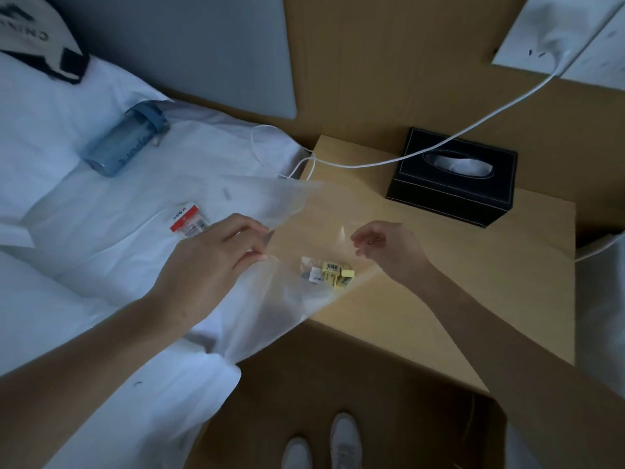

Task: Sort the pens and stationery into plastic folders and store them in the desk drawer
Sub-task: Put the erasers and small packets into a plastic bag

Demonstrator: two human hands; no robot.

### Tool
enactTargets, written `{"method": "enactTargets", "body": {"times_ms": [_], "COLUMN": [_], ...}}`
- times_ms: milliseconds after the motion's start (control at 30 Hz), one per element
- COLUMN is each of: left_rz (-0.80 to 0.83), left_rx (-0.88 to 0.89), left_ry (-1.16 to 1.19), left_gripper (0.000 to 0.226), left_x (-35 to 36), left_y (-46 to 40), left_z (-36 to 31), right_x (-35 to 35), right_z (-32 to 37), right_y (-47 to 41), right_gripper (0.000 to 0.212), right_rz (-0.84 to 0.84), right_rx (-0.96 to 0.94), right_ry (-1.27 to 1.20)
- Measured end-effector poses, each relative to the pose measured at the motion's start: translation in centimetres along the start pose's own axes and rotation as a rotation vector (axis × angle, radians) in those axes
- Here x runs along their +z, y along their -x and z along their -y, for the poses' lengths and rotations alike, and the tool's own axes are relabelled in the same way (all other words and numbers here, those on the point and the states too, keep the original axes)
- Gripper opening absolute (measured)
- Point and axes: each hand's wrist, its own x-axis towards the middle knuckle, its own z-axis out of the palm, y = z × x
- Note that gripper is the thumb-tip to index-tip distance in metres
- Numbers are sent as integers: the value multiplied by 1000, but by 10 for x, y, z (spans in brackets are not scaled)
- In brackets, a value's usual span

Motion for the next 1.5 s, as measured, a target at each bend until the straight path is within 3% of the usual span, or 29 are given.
{"method": "enactTargets", "body": {"times_ms": [400,633,1000,1100,1300,1500], "left_rz": [-140,-184,-278,-291,-283,-308], "left_rx": [-156,-354,-555,-589,-580,-558], "left_ry": [-149,-210,-92,-108,-104,-75], "left_gripper": [32,10,8,11,22,16], "left_x": [-106,-145,-142,-142,-135,-127], "left_y": [39,100,183,191,200,207], "left_z": [57,109,164,173,195,212], "right_x": [22,68,183,214,262,290], "right_z": [91,116,106,97,99,104], "right_y": [-12,-16,-35,-47,-61,-68], "right_gripper": [37,23,27,23,39,45], "right_rz": [15,79,210,214,111,1], "right_rx": [-230,-273,-65,-37,42,66], "right_ry": [-170,-133,-60,65,211,270]}}
